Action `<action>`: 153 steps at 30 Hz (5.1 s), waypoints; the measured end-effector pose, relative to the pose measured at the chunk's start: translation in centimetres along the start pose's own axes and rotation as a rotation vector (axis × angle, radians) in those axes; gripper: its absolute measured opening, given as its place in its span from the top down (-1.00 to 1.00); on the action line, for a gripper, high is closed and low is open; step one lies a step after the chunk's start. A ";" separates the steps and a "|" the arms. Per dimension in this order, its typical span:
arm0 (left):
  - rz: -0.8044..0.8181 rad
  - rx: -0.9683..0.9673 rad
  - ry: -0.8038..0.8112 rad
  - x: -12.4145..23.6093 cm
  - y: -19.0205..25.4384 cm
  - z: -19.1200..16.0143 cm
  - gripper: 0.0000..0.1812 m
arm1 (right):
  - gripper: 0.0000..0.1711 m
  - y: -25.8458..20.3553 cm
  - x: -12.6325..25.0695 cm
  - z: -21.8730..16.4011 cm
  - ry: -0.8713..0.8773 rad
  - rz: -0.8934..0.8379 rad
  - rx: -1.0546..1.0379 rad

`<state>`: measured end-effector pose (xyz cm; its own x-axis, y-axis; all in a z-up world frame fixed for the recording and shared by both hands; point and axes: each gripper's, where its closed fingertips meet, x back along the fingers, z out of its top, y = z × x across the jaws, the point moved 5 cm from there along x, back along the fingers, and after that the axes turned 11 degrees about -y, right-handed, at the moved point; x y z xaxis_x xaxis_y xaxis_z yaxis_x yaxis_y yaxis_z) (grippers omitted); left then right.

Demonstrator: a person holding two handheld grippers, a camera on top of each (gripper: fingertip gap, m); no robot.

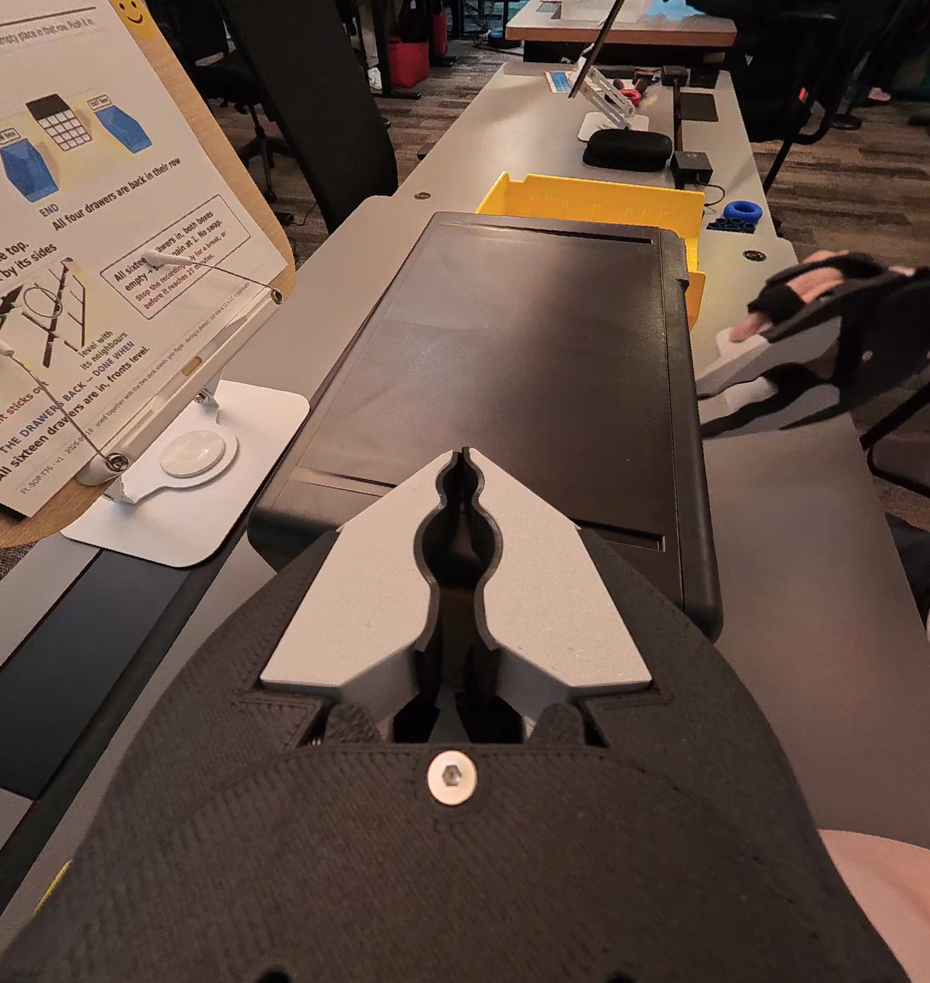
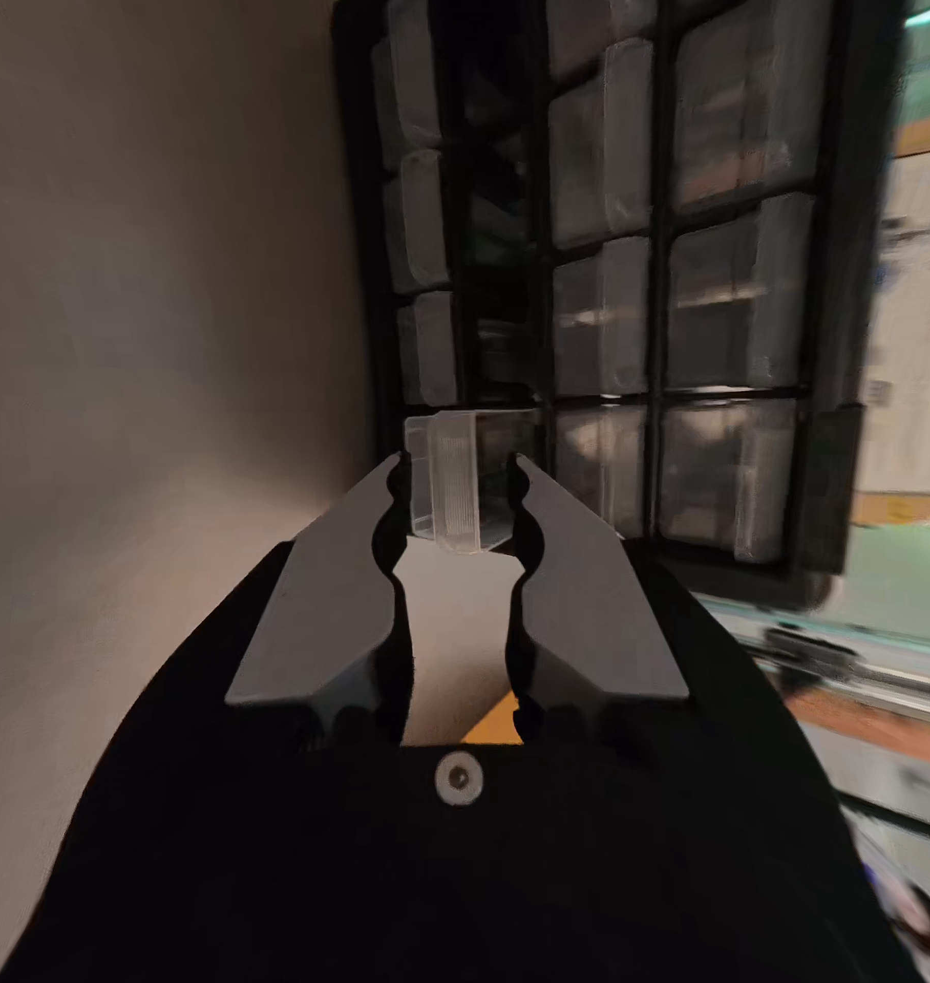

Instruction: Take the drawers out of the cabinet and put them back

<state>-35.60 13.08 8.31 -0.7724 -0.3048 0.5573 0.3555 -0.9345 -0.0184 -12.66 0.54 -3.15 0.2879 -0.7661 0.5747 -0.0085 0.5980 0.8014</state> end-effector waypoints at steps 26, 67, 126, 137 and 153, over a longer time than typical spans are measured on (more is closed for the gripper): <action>-0.002 -0.005 0.001 0.0 0.0 0.0 1.00 | 0.85 -1.4 1.5 0.2 -0.170 0.836 -0.016; -0.019 -0.006 0.011 -0.1 0.0 0.0 1.00 | 0.86 0.9 14.3 -5.9 -0.178 0.954 -0.246; -0.018 -0.007 0.011 -0.1 0.0 0.0 1.00 | 0.87 6.4 3.5 -28.1 -0.629 0.641 -1.452; -0.020 -0.006 0.012 -0.1 0.0 0.0 1.00 | 0.87 2.8 2.5 -27.7 -0.774 0.713 -1.426; -0.022 -0.005 0.013 -0.1 0.0 0.0 1.00 | 0.69 -1.0 -1.3 -28.6 -0.824 0.692 -1.365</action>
<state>-35.51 13.10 8.26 -0.7870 -0.2861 0.5467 0.3354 -0.9420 -0.0102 14.38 7.65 -9.40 0.0541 0.0468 0.9974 0.9635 0.2598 -0.0644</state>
